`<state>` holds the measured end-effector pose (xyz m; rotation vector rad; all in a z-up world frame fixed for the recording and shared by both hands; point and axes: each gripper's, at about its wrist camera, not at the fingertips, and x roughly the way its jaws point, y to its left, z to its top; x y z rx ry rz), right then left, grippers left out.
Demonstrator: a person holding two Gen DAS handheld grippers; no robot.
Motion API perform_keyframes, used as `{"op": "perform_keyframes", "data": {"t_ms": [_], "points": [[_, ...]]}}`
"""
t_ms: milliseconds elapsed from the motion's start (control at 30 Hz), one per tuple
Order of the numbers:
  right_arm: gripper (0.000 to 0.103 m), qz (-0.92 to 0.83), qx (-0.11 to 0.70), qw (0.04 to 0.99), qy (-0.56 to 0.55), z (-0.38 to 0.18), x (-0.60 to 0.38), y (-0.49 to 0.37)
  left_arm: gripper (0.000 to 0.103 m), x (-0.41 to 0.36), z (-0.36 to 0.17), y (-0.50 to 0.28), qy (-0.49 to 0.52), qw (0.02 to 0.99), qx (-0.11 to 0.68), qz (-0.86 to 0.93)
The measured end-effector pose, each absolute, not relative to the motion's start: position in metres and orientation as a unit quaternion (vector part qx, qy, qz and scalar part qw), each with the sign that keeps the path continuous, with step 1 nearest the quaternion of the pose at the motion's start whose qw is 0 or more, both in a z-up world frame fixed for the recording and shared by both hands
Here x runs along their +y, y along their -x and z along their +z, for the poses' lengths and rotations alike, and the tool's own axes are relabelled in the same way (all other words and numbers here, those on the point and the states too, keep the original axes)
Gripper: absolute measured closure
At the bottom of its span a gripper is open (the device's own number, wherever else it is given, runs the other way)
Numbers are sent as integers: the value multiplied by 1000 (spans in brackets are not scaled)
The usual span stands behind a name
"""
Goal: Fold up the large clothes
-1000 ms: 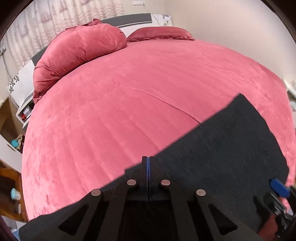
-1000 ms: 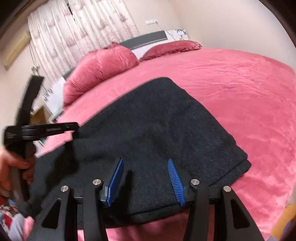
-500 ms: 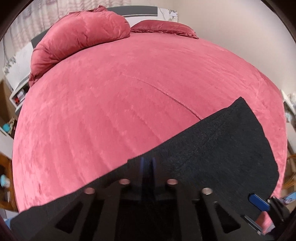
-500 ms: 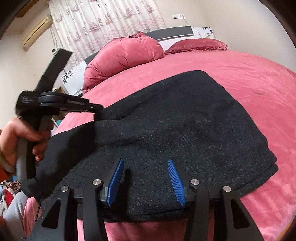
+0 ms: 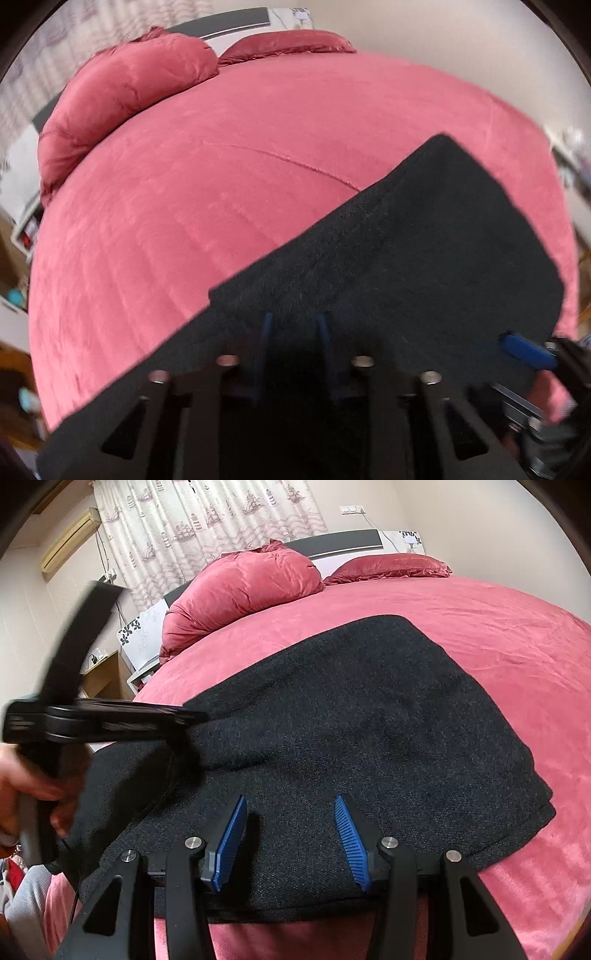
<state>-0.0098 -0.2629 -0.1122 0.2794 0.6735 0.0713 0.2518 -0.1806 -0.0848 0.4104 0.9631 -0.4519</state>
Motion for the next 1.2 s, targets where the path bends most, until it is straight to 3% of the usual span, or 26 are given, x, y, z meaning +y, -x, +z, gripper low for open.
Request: {"op": "perform_keyframes", "data": {"t_ms": [333,467,567,667,800,1000,1200], "points": [[52,75,311,936,-149,-107,-253,13,101,-175,-48,-291,-156,868,426,-203],[51,136,352,923,-72,-116,-208,7,100,-185,-66,-293,-209,863,414,-199],[51,109,339,934,25,-121,-172,14,89,-172,-64,-296,-173,869,421,-193],[51,116,344,932,5,-120,-178,16,55,-147,-59,-285,-118,881,425,-170],[50,121,361,924,-34,-118,-188,18,50,-120,-48,-239,-51,892,405,-196],[49,148,371,913,-79,-104,-194,26,47,-142,-98,-186,-193,860,423,-209],[48,22,348,914,-207,-85,-286,42,37,-102,-118,-179,-128,869,441,-182]]}}
